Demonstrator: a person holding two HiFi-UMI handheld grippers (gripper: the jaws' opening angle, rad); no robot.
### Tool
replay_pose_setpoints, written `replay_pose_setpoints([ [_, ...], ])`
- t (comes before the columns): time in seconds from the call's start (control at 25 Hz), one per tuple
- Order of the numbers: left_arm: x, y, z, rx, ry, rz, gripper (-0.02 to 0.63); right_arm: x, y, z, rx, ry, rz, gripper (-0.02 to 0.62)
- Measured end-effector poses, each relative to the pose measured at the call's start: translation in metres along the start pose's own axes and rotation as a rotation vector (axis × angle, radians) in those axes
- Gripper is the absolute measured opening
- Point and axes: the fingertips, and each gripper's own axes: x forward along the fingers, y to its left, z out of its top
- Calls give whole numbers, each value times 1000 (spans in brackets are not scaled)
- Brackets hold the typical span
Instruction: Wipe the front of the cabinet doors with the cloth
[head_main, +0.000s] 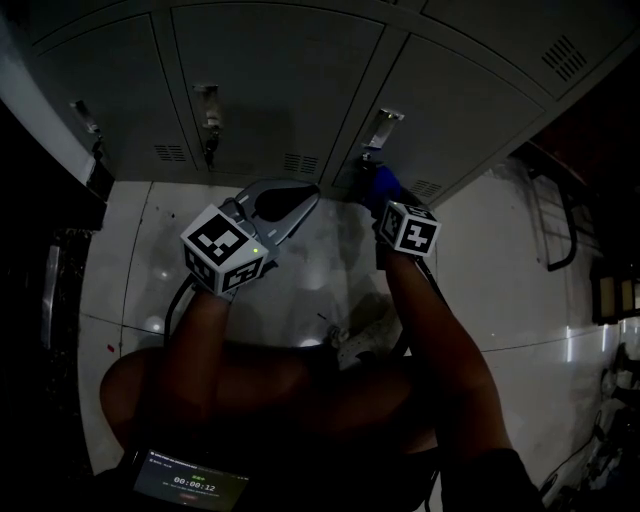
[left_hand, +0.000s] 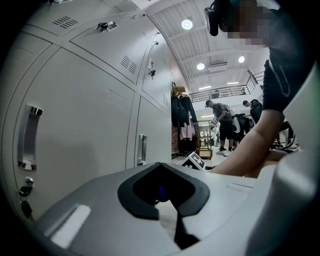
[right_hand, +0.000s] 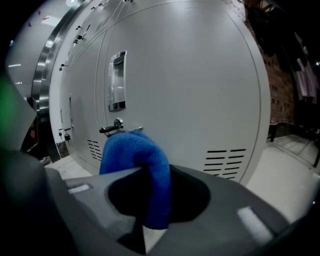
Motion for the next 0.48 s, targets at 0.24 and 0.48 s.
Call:
replay_pose_setpoints([
  [0.24, 0, -3, 2, 0, -5, -5, 5, -15, -56, -4, 57, -4, -131, 72],
  [0.48, -1, -1, 1, -5, -4, -1, 6, -37, -126, -11, 185, -7, -278, 72],
])
